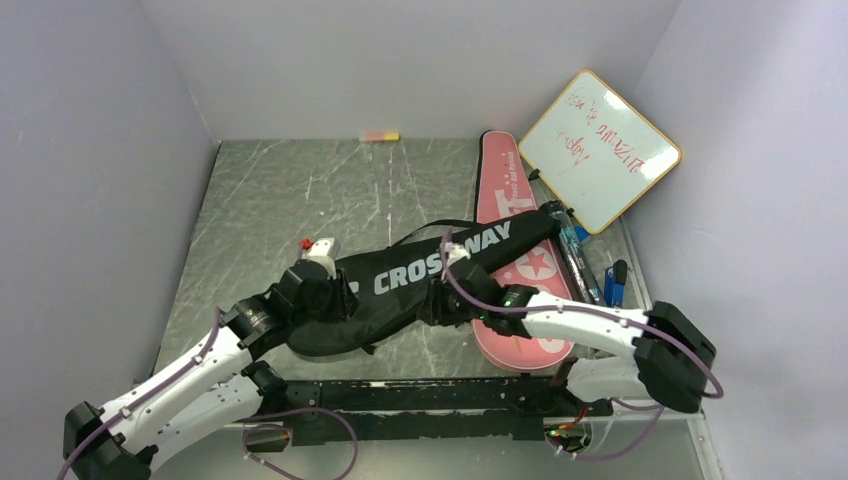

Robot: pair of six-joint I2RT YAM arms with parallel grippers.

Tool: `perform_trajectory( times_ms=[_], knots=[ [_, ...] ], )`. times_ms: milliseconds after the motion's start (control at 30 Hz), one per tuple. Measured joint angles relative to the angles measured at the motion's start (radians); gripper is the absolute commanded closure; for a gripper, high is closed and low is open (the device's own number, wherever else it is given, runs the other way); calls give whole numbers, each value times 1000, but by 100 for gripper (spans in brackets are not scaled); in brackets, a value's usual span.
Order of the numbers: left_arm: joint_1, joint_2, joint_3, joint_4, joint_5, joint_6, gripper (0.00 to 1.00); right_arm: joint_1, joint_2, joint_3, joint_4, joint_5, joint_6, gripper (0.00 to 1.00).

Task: Pack up the badminton gear
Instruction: Zip the racket bag at the center of the board.

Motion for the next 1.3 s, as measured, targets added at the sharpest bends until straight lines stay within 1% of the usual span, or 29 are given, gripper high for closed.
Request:
perform_trajectory(
  times_ms=[100,267,400,500,700,733,767,833,900,1100,1200,1300],
  knots=[
    [1,-47,-63,-19,-26,-83,62,88,85,18,15,29,-39,70],
    [1,-67,-121,-50,-39,-177,65,224,156,17,71,69,-58,73],
    [1,-61,-117,-78,-68,-221,75,282,177,-9,180,90,-48,75],
    [1,-50,-109,-119,-99,-261,77,314,222,-15,253,114,-33,79],
    [2,-48,-108,-157,-121,-314,78,356,347,-7,338,178,5,88],
    [2,-49,-108,-157,-119,-317,77,360,368,1,346,185,9,89],
    [2,-51,-108,-157,-116,-320,74,363,387,11,351,193,11,89],
    [2,-50,-108,-156,-108,-320,67,368,417,33,361,197,13,89],
    [2,-49,-108,-154,-90,-314,65,370,438,54,376,198,13,89],
    [2,-53,-108,-134,-25,-312,65,378,471,91,412,201,12,89],
    [2,-50,-108,-137,-1,-315,67,378,483,93,431,201,10,89],
    [2,-26,-101,-146,21,-317,66,379,494,93,446,195,8,87]
  ],
)
